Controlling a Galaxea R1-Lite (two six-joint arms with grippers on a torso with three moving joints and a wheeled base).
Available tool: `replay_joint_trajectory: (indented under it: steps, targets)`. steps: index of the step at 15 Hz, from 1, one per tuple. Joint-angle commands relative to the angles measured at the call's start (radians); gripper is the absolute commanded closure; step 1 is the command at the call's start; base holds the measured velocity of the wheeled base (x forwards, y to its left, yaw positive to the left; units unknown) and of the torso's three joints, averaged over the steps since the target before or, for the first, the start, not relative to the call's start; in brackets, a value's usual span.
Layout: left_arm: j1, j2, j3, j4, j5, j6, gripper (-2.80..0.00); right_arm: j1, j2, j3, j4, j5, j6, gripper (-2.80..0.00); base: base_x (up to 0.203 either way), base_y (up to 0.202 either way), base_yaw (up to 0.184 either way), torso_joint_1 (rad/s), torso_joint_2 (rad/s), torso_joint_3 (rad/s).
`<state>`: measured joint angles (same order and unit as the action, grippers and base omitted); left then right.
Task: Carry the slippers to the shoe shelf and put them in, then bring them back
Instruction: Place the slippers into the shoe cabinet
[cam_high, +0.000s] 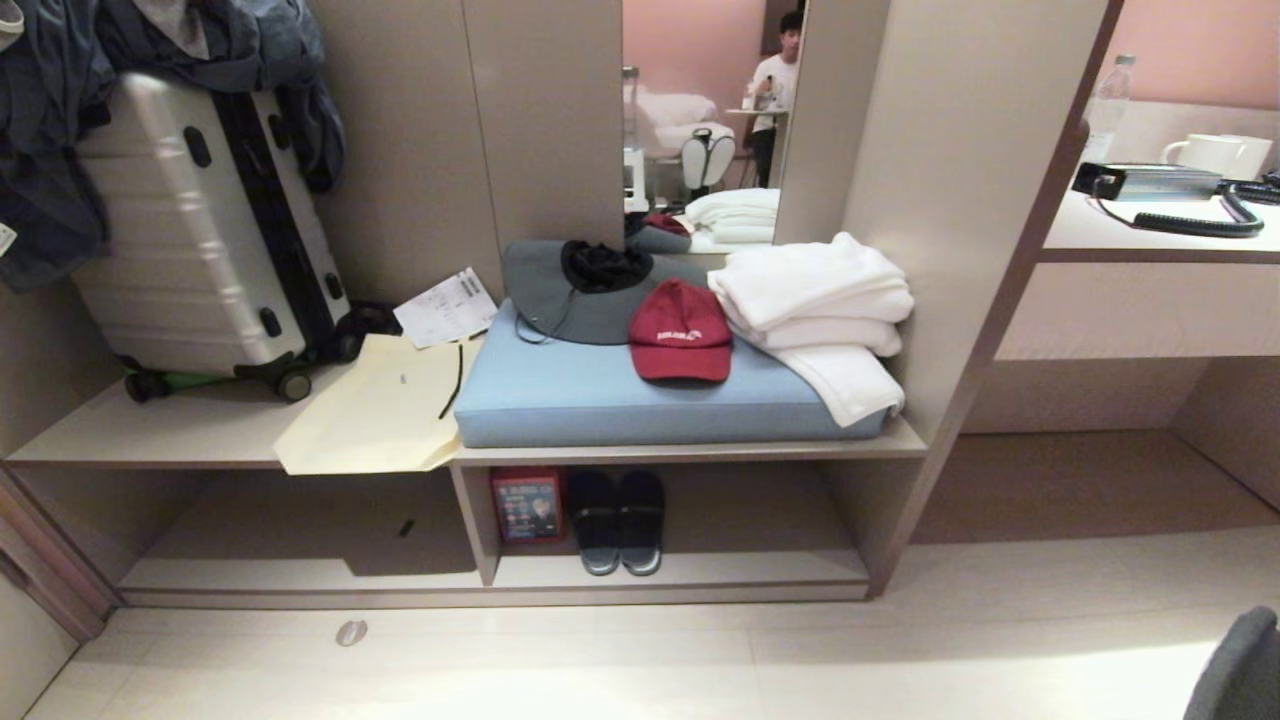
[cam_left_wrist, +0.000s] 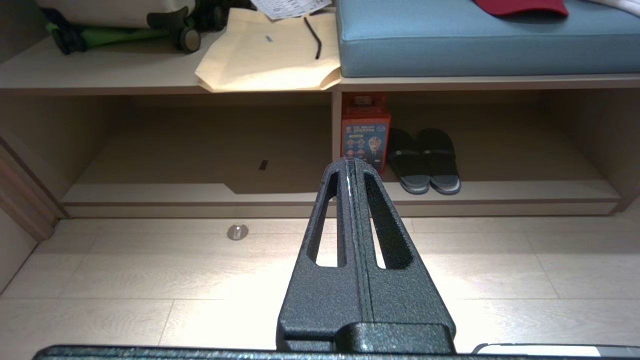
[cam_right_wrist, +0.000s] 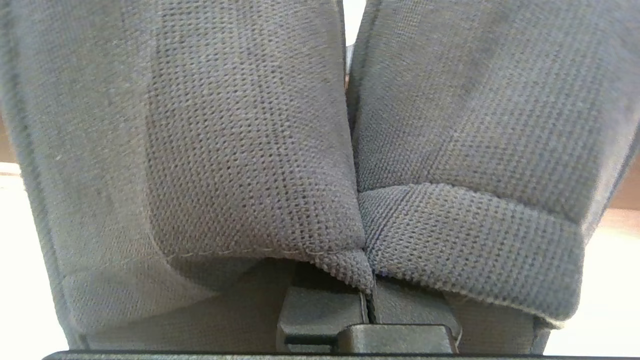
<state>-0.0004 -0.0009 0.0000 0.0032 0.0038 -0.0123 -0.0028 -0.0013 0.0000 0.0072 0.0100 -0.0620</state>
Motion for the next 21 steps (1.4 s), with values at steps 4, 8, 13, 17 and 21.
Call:
replay_joint_trajectory:
  steps: [4, 8, 13, 17, 21]
  targets:
    - [-0.001, 0.001, 0.0, 0.0, 0.001, -0.003, 0.0, 0.0, -0.002, 0.0, 0.0, 0.001, -0.001, 0.0, 0.0, 0.0, 0.0, 0.0, 0.0, -0.131]
    - [-0.001, 0.001, 0.0, 0.0, -0.001, -0.003, 0.0, 0.0, -0.002, 0.0, 0.0, 0.001, -0.001, 0.0, 0.0, 0.0, 0.0, 0.003, 0.0, -0.194]
    - [-0.001, 0.001, 0.0, 0.0, 0.001, -0.003, 0.0, 0.0, -0.002, 0.0, 0.001, 0.001, -0.001, 0.0, 0.0, 0.0, 0.0, 0.003, 0.0, -0.201]
    - [-0.001, 0.001, 0.0, 0.0, 0.001, -0.003, 0.0, 0.0, -0.003, 0.0, 0.0, 0.001, 0.001, 0.0, 0.0, 0.0, 0.0, 0.007, 0.0, -0.197]
    - [-0.001, 0.001, 0.0, 0.0, 0.001, -0.003, 0.0, 0.0, -0.002, 0.0, 0.0, 0.001, 0.005, 0.0, 0.0, 0.0, 0.0, 0.005, 0.0, -0.197]
